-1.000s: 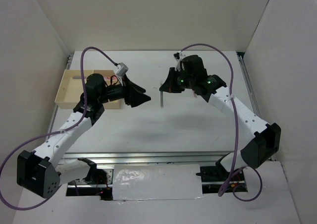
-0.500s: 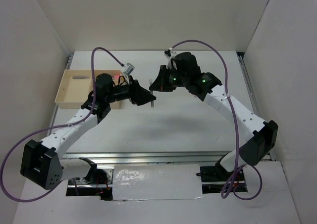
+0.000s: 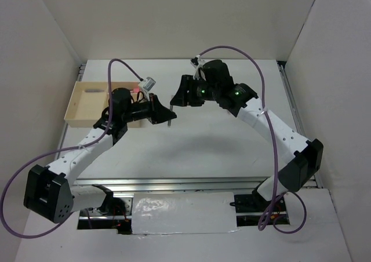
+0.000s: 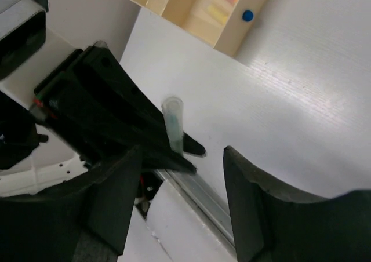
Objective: Sort the stationery into containers
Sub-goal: Pass the stationery from the right arm to the left, then place the stationery into the container
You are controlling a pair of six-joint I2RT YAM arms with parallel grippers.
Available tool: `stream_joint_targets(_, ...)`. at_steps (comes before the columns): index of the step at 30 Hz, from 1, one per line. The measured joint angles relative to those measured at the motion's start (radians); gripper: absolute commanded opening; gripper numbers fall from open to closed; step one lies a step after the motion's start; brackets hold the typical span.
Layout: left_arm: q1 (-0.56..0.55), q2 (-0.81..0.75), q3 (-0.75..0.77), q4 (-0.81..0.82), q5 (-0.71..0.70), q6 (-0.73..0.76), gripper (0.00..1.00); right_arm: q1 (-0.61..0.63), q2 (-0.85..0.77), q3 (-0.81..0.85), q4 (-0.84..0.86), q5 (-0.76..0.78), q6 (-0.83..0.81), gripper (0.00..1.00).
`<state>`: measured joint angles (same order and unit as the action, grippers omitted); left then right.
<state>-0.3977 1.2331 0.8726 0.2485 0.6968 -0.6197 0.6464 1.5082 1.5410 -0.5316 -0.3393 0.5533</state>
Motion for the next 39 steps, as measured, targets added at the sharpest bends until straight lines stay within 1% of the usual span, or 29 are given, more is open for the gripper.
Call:
stream_joint_targets(3,0.096,-0.005,0.052,-0.186,0.014,0.143,0.00,-0.056,0.000,0.006,0.001,-0.031,-0.021,0.79)
stream_joint_targets(5,0.195,-0.005,0.114,-0.338,0.024,0.282,0.00,-0.129,-0.002,0.008,0.005,-0.065,-0.048,0.80)
stream_joint_targets(7,0.308,0.003,0.191,-0.483,0.034,0.472,0.01,-0.211,-0.002,0.007,0.009,-0.106,-0.081,0.80)
stream_joint_targets(9,0.453,0.041,0.330,-0.670,0.048,0.782,0.01,-0.302,-0.011,-0.013,0.032,-0.165,-0.116,0.81)
stream_joint_targets(12,0.611,0.150,0.552,-0.903,0.034,1.230,0.02,-0.398,-0.036,-0.072,0.064,-0.225,-0.151,0.81)
stream_joint_targets(14,0.699,0.235,0.672,-1.027,0.030,1.497,0.02,-0.428,-0.042,-0.104,0.066,-0.253,-0.169,0.80)
stream_joint_targets(18,0.851,0.441,0.853,-1.238,-0.006,1.931,0.03,-0.447,-0.036,-0.135,0.058,-0.291,-0.211,0.79)
stream_joint_targets(19,0.875,0.488,0.879,-1.263,-0.023,2.004,0.03,-0.448,-0.032,-0.135,0.055,-0.296,-0.220,0.79)
stream_joint_targets(21,0.905,0.577,0.924,-1.303,-0.056,2.121,0.03,-0.454,-0.021,-0.135,0.053,-0.301,-0.240,0.79)
stream_joint_targets(23,0.911,0.645,0.948,-1.308,-0.085,2.207,0.05,-0.466,-0.006,-0.135,0.047,-0.300,-0.260,0.79)
stream_joint_targets(27,0.883,0.705,0.951,-1.281,-0.142,2.324,0.05,-0.492,0.030,-0.135,0.037,-0.291,-0.291,0.79)
stream_joint_targets(32,0.832,0.764,0.972,-1.213,-0.203,2.398,0.07,-0.518,0.077,-0.135,0.010,-0.282,-0.322,0.79)
stream_joint_targets(39,0.782,0.909,1.013,-1.139,-0.282,2.425,0.13,-0.544,0.095,-0.157,0.006,-0.240,-0.345,0.81)
